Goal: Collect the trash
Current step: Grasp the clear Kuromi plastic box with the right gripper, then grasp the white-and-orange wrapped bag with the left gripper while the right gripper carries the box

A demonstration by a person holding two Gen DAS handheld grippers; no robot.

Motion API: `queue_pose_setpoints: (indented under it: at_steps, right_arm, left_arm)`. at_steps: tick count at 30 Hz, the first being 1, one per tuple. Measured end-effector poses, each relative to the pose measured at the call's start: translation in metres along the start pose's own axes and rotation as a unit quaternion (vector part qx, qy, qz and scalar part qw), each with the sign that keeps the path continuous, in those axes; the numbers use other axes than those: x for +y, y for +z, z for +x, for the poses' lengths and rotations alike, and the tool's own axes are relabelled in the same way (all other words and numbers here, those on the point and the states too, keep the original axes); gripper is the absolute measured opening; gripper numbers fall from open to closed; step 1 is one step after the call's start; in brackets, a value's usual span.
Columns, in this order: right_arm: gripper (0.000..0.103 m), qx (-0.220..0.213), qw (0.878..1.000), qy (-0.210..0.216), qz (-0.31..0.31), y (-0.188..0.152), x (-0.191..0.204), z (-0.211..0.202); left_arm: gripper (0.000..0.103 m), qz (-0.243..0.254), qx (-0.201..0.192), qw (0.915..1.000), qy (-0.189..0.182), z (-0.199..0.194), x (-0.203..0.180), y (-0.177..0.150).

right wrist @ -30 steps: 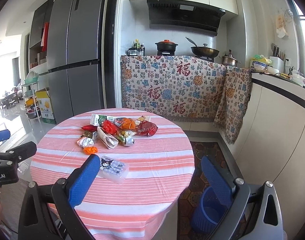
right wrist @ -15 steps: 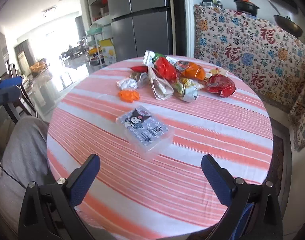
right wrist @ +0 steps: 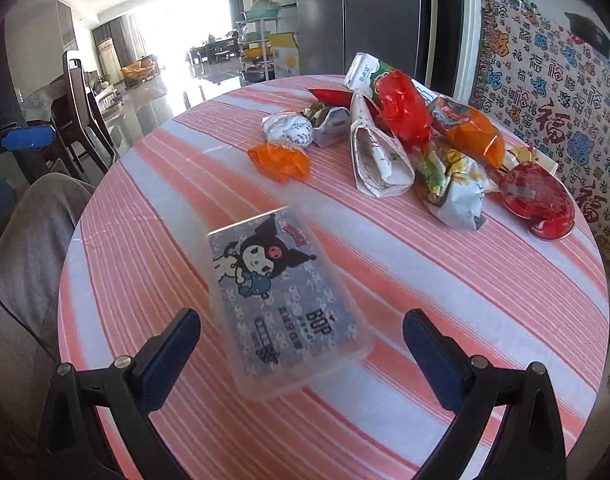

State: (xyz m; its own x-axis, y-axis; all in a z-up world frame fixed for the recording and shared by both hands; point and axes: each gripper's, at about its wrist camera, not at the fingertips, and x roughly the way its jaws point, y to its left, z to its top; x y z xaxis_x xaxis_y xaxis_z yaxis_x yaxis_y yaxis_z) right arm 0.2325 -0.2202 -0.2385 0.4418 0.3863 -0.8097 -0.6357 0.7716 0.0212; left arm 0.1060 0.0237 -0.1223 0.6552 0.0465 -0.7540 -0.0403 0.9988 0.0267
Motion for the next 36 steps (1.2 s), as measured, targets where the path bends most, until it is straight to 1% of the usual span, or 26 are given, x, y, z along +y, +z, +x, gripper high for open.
queue_pose_setpoints:
  at_steps: [1, 2, 3, 6, 8, 9, 10, 11, 12, 13, 14, 15, 17, 20, 23, 25, 27, 28, 30, 31, 32, 33, 36]
  right_arm:
    - [0.098, 0.005, 1.0, -0.001, 0.004, 0.001, 0.0, 0.003]
    - [0.087, 0.003, 1.0, -0.004, 0.012, 0.001, -0.001, 0.004]
    - [0.074, 0.0, 1.0, -0.006, 0.018, 0.001, -0.002, 0.003]
    - [0.073, -0.008, 0.998, -0.045, 0.045, -0.005, -0.004, -0.002]
    - [0.073, -0.011, 0.993, -0.082, 0.079, -0.011, -0.007, -0.009]
    - [0.073, -0.007, 0.988, -0.113, 0.105, -0.014, -0.009, -0.012]
    - [0.073, -0.002, 0.98, -0.15, 0.134, -0.017, -0.012, -0.015]
    - [0.073, 0.0, 0.967, -0.184, 0.174, -0.022, -0.017, -0.02]
    - [0.073, -0.003, 0.956, -0.204, 0.211, -0.028, -0.021, -0.024]
    - [0.073, -0.007, 0.947, -0.218, 0.234, -0.034, -0.023, -0.029]
    - [0.073, -0.012, 0.94, -0.232, 0.248, -0.039, -0.023, -0.032]
    - [0.073, -0.014, 0.936, -0.247, 0.249, -0.041, -0.02, -0.034]
    - [0.073, -0.011, 0.934, -0.271, 0.231, -0.041, -0.016, -0.033]
    - [0.073, -0.018, 0.935, -0.272, 0.228, -0.041, -0.016, -0.031]
    - [0.073, -0.023, 0.934, -0.263, 0.24, -0.044, -0.02, -0.031]
    - [0.073, -0.028, 0.933, -0.26, 0.246, -0.045, -0.023, -0.031]
    - [0.073, -0.033, 0.933, -0.257, 0.25, -0.046, -0.024, -0.03]
    - [0.073, -0.035, 0.933, -0.257, 0.251, -0.048, -0.022, -0.03]
    - [0.073, -0.038, 0.933, -0.256, 0.249, -0.049, -0.022, -0.03]
    - [0.073, -0.037, 0.934, -0.254, 0.249, -0.049, -0.022, -0.03]
    - [0.073, -0.036, 0.934, -0.252, 0.25, -0.049, -0.023, -0.031]
    - [0.073, -0.034, 0.935, -0.249, 0.251, -0.05, -0.023, -0.032]
    - [0.073, -0.025, 0.936, -0.238, 0.258, -0.051, -0.025, -0.035]
  left_arm:
    - [0.103, 0.0, 0.003, 1.0, 0.003, 0.003, 0.0, -0.001]
    - [0.103, -0.001, 0.006, 1.0, 0.005, 0.005, 0.001, -0.002]
    - [0.103, -0.003, 0.01, 0.9999, 0.008, 0.008, 0.002, -0.003]
    - [0.103, -0.008, 0.023, 0.9996, 0.015, 0.02, 0.003, -0.003]
    - [0.103, -0.013, 0.032, 0.9992, 0.018, 0.029, 0.003, -0.004]
    - [0.103, -0.016, 0.038, 0.9989, 0.02, 0.035, 0.002, -0.004]
    - [0.103, -0.021, 0.044, 0.9985, 0.023, 0.04, 0.003, -0.004]
    - [0.103, -0.028, 0.051, 0.9979, 0.03, 0.046, 0.003, -0.004]
    - [0.103, -0.035, 0.06, 0.9967, 0.042, 0.054, 0.004, -0.003]
    - [0.103, -0.041, 0.065, 0.9955, 0.055, 0.06, 0.005, -0.002]
    - [0.102, -0.046, 0.069, 0.9946, 0.064, 0.066, 0.005, 0.0]
    - [0.102, -0.049, 0.071, 0.994, 0.067, 0.072, 0.005, 0.004]
    - [0.102, -0.056, 0.074, 0.9938, 0.063, 0.083, 0.002, 0.015]
    - [0.102, -0.083, 0.07, 0.9931, 0.044, 0.103, -0.001, 0.043]
    - [0.102, -0.114, 0.066, 0.9903, 0.045, 0.131, -0.006, 0.073]
    - [0.102, -0.123, 0.066, 0.9883, 0.061, 0.152, -0.01, 0.088]
    - [0.103, -0.122, 0.068, 0.986, 0.091, 0.171, -0.015, 0.095]
    - [0.102, -0.122, 0.076, 0.9842, 0.103, 0.181, -0.015, 0.096]
    - [0.103, -0.13, 0.1, 0.9801, 0.111, 0.197, -0.006, 0.09]
    - [0.103, -0.139, 0.1, 0.9802, 0.099, 0.196, 0.001, 0.084]
    - [0.103, -0.143, 0.099, 0.9801, 0.095, 0.192, 0.008, 0.08]
    - [0.103, -0.136, 0.102, 0.9799, 0.104, 0.186, 0.015, 0.075]
    - [0.103, -0.108, 0.119, 0.9825, 0.094, 0.171, 0.038, 0.059]
